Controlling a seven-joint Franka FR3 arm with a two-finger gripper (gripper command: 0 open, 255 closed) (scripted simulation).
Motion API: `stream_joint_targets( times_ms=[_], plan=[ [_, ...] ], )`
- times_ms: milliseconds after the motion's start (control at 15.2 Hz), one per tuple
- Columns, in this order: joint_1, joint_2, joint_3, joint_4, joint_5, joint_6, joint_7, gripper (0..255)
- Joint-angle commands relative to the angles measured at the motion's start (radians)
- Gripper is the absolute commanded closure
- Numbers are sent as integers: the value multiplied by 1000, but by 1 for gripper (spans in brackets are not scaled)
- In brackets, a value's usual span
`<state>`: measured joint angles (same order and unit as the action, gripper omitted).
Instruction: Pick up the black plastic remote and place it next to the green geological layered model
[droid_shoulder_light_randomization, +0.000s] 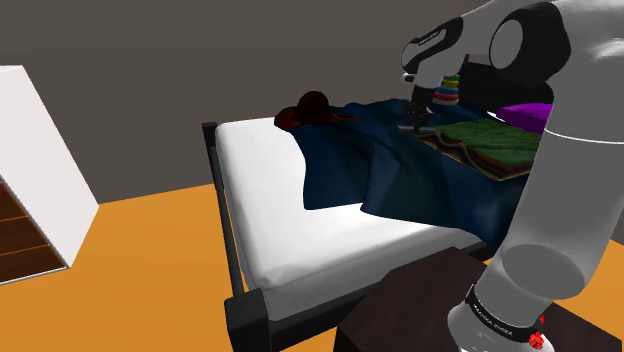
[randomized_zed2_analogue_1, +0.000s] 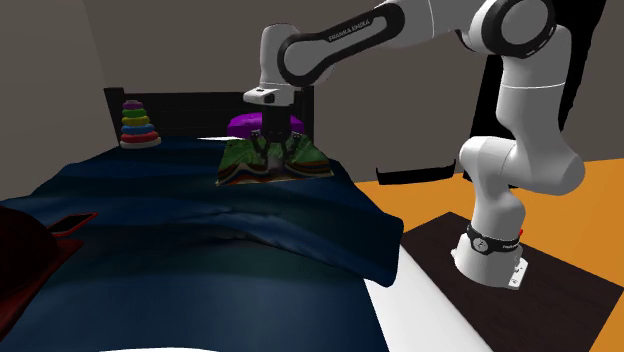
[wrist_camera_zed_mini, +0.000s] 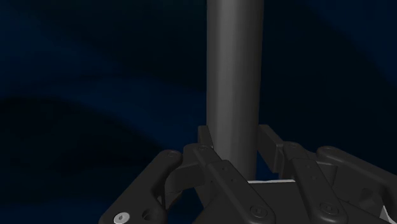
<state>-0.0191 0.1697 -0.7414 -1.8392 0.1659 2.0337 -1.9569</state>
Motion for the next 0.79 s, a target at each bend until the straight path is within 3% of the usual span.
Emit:
stream_joint_targets(
  times_ms=[0,198,726],
  plan=[
    [-48,50,-13,50,43,-19,-71,255],
    [-147,153,-18,164,122,-66,-180,255],
    [-154,183,0,93,152,27,-203,255]
  ],
)
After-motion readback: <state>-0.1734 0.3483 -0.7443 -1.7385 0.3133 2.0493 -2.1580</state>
